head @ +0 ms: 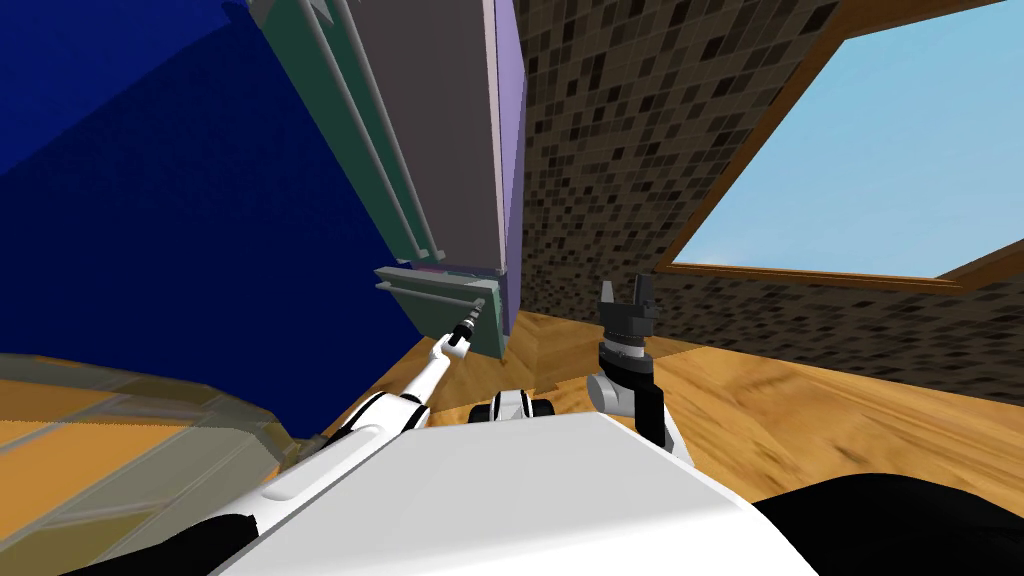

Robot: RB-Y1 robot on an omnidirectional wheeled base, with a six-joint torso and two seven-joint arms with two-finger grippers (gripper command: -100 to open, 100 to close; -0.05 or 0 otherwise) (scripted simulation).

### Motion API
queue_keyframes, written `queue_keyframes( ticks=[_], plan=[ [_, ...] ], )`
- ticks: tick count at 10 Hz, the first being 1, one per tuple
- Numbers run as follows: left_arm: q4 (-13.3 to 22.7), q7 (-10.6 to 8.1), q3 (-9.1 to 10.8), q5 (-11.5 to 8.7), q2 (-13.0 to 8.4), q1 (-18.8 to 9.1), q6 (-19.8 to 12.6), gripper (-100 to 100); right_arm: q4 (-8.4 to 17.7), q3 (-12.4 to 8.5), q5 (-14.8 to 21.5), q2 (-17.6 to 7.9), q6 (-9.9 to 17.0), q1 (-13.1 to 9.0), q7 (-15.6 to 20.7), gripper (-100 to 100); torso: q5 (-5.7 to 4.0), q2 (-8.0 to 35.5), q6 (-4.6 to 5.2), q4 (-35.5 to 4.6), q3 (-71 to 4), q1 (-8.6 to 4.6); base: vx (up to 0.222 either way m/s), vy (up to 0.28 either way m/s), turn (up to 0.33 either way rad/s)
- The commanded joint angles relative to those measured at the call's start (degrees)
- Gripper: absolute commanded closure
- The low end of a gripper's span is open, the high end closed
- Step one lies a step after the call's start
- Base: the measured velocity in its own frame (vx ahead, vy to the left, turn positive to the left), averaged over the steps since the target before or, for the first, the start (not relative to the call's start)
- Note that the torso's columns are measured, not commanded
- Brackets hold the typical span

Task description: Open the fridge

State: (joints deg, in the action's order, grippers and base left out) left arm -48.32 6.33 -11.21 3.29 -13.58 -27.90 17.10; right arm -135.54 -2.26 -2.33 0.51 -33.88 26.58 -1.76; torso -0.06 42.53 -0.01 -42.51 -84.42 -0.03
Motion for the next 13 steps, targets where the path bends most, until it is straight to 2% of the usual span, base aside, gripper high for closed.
queue_keyframes(
  ticks=[1, 2, 5, 6, 8, 13],
  plan=[
    [3.9, 0.03, 0.05, -0.2, 0.0, -2.2, 0.3, 100, 0.0, 0.0, 0.0, 0.0, 0.0, 0.0, 0.0, 0, -0.04, -0.2, -0.05, 0.0, -0.1, -0.02, -0.010, 0.014, -0.010],
    [6.3, 0.73, 0.35, -1.2, 0.9, -4.6, 1.6, 100, 0.0, 0.0, 0.0, 0.0, 0.0, 0.0, 0.0, 0, -0.03, -0.3, -0.10, 0.1, -0.2, -0.03, -0.101, 0.003, 0.011],
    [9.5, 0.73, 0.35, -1.2, 0.9, -7.7, 1.6, 100, 0.0, 0.0, 0.0, 0.0, 0.0, 0.0, 0.0, 0, -0.06, 0.1, 0.09, -0.2, 0.1, -0.12, -0.080, 0.028, -0.006],
    [10.6, 0.73, 0.35, -1.2, 0.9, -7.7, 1.6, 100, 0.0, 0.0, 0.0, 0.0, 0.0, 0.0, 0.0, 0, -0.11, 0.0, 0.02, -0.2, 0.0, -0.19, 0.009, 0.000, -0.011],
    [9.7, 0.57, 0.02, -1.2, 0.9, -7.0, 1.2, 100, 0.0, 0.0, 0.0, 0.0, 0.0, 0.0, 0.0, 0, -0.05, -0.1, -0.03, 0.0, -0.1, -0.09, -0.045, 0.016, 0.016],
    [9.2, 0.41, -0.41, -1.2, 0.9, -6.8, 0.9, 100, 0.0, 0.0, 0.0, 0.0, 0.0, 0.0, 0.0, 0, -0.02, 0.0, -0.02, -0.1, 0.0, 0.02, -0.152, 0.050, 0.021]
  ],
)
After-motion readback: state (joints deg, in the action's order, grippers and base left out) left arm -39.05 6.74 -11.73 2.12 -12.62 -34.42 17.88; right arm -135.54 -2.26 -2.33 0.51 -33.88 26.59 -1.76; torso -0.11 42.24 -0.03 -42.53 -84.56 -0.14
